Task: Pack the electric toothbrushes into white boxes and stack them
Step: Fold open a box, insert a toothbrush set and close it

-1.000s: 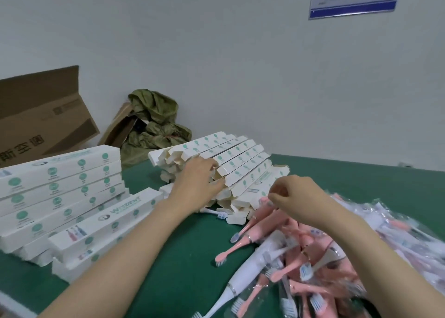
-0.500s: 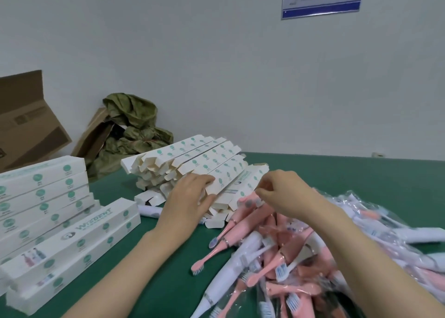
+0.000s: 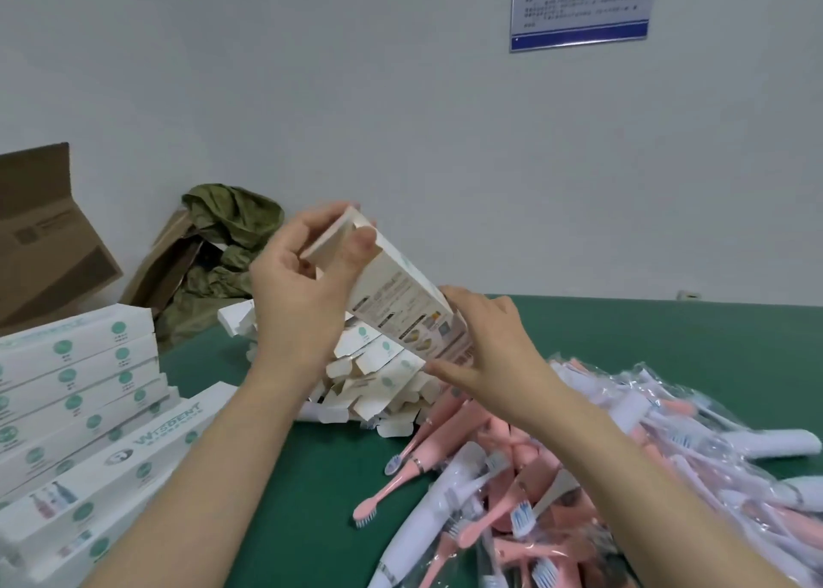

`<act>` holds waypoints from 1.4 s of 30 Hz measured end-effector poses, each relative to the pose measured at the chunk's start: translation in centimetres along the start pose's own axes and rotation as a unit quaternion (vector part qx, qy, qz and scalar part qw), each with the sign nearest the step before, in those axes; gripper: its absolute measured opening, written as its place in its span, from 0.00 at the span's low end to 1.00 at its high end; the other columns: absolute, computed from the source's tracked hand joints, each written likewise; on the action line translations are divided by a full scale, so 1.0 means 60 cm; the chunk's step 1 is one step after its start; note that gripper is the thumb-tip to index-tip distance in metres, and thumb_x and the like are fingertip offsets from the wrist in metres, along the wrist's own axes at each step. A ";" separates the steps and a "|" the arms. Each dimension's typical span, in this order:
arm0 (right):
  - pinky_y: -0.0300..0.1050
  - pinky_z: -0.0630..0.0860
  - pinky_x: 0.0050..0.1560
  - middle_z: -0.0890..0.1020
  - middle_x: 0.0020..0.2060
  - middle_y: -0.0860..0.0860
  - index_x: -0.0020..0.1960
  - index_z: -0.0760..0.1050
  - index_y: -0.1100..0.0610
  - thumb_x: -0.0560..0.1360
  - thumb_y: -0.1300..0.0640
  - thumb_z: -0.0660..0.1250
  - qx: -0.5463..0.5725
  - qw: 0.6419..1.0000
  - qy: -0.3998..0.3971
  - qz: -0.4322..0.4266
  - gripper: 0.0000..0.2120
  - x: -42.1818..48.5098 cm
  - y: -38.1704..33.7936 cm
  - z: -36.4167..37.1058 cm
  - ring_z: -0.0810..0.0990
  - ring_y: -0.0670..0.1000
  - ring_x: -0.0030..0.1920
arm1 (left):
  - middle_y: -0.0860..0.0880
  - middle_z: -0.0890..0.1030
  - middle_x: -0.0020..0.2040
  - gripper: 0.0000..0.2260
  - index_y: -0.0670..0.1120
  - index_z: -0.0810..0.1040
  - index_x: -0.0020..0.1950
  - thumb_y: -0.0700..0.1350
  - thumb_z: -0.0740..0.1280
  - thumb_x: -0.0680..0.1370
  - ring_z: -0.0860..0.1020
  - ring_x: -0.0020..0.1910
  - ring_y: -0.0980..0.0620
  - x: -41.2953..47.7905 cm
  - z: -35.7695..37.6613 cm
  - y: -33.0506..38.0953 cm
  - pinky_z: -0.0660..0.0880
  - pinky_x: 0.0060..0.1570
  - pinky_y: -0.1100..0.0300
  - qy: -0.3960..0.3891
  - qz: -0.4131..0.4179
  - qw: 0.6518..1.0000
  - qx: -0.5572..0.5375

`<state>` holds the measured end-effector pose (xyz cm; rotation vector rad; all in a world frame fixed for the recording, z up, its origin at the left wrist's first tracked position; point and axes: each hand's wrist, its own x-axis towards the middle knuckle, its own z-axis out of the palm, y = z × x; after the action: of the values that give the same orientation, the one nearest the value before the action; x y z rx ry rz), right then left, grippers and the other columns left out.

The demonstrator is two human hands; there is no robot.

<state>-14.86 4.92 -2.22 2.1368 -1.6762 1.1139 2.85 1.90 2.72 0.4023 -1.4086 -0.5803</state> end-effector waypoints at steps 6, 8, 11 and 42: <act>0.43 0.65 0.46 0.78 0.48 0.47 0.59 0.75 0.53 0.68 0.51 0.75 0.038 0.996 0.079 0.024 0.21 0.007 -0.016 -0.007 0.72 0.51 0.49 | 0.48 0.79 0.54 0.29 0.44 0.67 0.65 0.54 0.69 0.69 0.80 0.47 0.59 0.028 0.017 -0.019 0.76 0.49 0.62 0.027 -0.180 0.974 -0.132; 0.43 0.65 0.40 0.75 0.44 0.51 0.55 0.76 0.55 0.66 0.59 0.77 -0.036 0.992 0.119 0.016 0.19 0.002 -0.021 -0.005 0.72 0.53 0.46 | 0.44 0.75 0.62 0.37 0.43 0.63 0.69 0.55 0.70 0.64 0.79 0.53 0.54 0.015 0.018 -0.031 0.76 0.56 0.57 0.021 -0.213 0.964 -0.158; 0.43 0.66 0.29 0.76 0.37 0.55 0.43 0.78 0.62 0.57 0.75 0.72 -0.160 0.959 0.229 -0.053 0.17 -0.001 -0.024 -0.007 0.73 0.56 0.34 | 0.43 0.76 0.56 0.29 0.45 0.67 0.65 0.46 0.72 0.67 0.80 0.50 0.52 0.000 0.004 -0.051 0.79 0.51 0.57 0.007 -0.217 0.937 -0.273; 0.48 0.76 0.59 0.80 0.49 0.31 0.54 0.74 0.34 0.79 0.47 0.54 0.376 0.914 0.138 0.069 0.12 0.010 -0.066 -0.036 0.78 0.39 0.53 | 0.53 0.77 0.53 0.19 0.48 0.77 0.55 0.46 0.76 0.67 0.72 0.53 0.63 -0.038 0.070 -0.020 0.65 0.52 0.74 -0.124 0.150 0.959 0.205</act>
<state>-12.20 7.04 0.75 2.0833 -1.4135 2.2758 -1.64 2.60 0.76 0.4420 -1.7984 -0.0863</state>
